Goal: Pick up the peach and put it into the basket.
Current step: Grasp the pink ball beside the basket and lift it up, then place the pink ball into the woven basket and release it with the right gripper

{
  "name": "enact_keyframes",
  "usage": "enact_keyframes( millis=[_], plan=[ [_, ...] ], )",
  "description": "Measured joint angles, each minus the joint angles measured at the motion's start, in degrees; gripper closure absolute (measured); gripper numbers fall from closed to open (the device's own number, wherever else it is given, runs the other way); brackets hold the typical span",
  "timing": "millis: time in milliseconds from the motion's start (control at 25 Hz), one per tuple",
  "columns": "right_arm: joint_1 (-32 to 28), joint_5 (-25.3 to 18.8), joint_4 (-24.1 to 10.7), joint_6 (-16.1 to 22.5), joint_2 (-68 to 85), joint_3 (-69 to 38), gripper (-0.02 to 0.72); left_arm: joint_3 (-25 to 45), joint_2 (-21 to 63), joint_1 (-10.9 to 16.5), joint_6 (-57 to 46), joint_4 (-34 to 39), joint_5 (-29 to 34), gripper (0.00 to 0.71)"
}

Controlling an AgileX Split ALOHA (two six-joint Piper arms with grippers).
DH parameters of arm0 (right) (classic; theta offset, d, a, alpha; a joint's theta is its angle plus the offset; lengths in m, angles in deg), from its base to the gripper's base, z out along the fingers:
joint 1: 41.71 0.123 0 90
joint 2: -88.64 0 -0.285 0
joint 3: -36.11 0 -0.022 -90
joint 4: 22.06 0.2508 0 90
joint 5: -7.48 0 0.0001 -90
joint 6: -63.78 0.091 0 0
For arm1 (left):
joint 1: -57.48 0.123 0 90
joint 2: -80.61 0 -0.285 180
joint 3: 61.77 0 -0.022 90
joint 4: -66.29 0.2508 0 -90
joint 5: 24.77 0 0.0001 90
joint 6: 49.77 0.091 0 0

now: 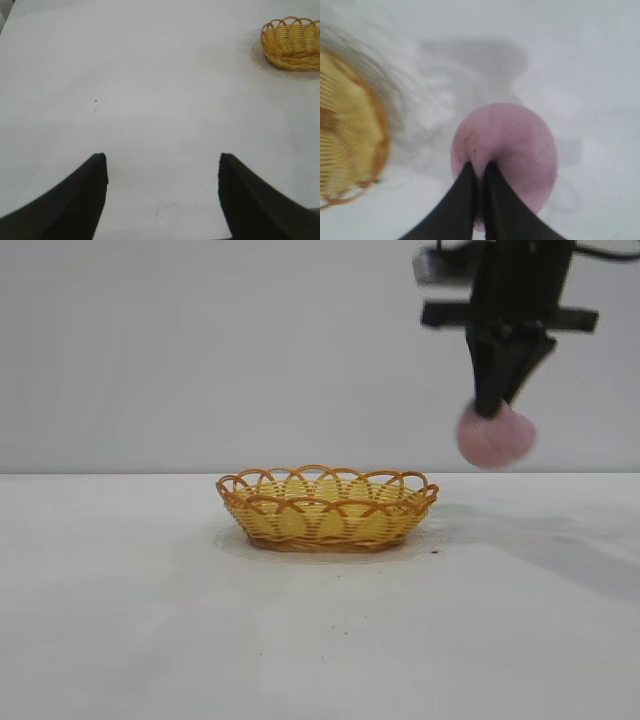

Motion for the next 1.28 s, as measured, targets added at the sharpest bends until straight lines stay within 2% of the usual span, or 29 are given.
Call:
enact_keyframes(
  millis=[80, 160, 400, 720, 760, 800, 920, 1000, 1160, 1200, 1280],
  plan=[
    [2.42, 0.88, 3.27, -2.07, 0.81, 0.0, 0.703, 0.0, 0.0, 0.0, 0.0, 0.0, 0.0, 0.255],
    [4.92, 1.87, 5.04, -3.21, 0.81, 0.0, 0.703, 0.0, 0.0, 0.0, 0.0, 0.0, 0.0, 0.255],
    [10.75, 5.15, 6.19, -3.48, -3.45, 0.0, 0.703, 0.0, 0.0, 0.0, 0.0, 0.0, 0.0, 0.255],
    [11.8, 7.75, 6.19, -3.4, -9.41, 0.0, 0.703, 0.0, 0.0, 0.0, 0.0, 0.0, 0.0, 0.255],
    [11.8, 7.88, 6.19, -3.4, -9.44, 0.0, 0.647, 0.0, 0.0, 0.0, 0.0, 0.0, 0.0, 0.255],
    [11.8, 8.02, 6.19, -3.4, -9.44, 0.0, 0.647, 0.0, 0.0, 0.0, 0.0, 0.0, 0.0, 0.255],
    [11.8, 7.84, 6.19, -3.35, -9.01, 0.3, 0.505, 0.0, 0.0, 0.0, 0.0, 0.0, 0.0, 0.255],
    [11.8, 7.42, 6.19, -3.35, -7.54, 1.48, 0.443, 0.0, 0.0, 0.0, 0.0, 0.0, 0.0, 0.255],
    [11.8, 7.42, 5.57, -3.35, -3.16, 4.58, 0.454, 0.0, 0.0, 0.0, 0.0, 0.0, 0.0, 0.255],
    [11.8, 7.42, 5.4, -3.35, -2.73, 4.86, 0.428, 0.0, 0.0, 0.0, 0.0, 0.0, 0.0, 0.255],
    [11.69, 7.62, 4.0, -3.08, -2.59, 4.95, 0.428, 0.0, 0.0, 0.0, 0.0, 0.0, 0.0, 0.255]
  ],
)
